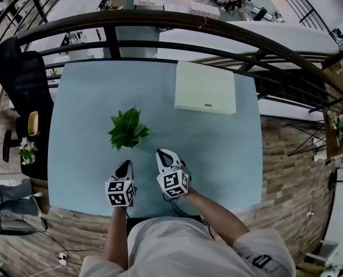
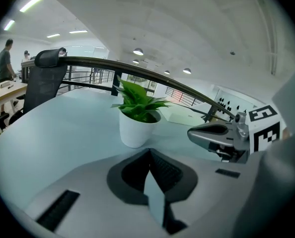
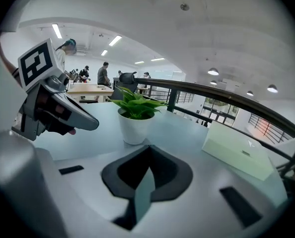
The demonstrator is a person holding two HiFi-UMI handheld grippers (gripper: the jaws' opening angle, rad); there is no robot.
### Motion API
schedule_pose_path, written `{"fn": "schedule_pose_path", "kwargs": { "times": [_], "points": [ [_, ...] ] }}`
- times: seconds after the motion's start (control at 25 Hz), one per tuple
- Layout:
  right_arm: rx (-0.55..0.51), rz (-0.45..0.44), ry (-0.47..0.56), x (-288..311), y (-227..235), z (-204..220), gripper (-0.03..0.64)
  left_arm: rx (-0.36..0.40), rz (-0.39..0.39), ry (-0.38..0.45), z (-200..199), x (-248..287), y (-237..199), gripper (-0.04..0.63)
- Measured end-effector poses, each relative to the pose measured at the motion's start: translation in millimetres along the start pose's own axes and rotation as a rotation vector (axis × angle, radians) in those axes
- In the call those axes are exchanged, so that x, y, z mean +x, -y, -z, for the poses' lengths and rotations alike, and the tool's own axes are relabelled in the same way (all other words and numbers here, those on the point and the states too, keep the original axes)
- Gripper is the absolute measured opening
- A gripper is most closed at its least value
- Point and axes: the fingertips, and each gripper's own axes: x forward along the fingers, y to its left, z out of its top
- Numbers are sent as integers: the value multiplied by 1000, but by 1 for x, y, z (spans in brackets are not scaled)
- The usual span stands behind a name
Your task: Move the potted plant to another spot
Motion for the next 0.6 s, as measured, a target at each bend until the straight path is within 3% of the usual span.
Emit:
{"fn": "schedule_pose_path", "kwargs": {
  "times": [0.36,0.6],
  "points": [
    [101,-29,-85,-49,24,32,3,30,82,-1,-3,13,62,12],
    [145,29,-70,-84,52,45,3,58,118,-13,2,18,100,12]
  ]
}}
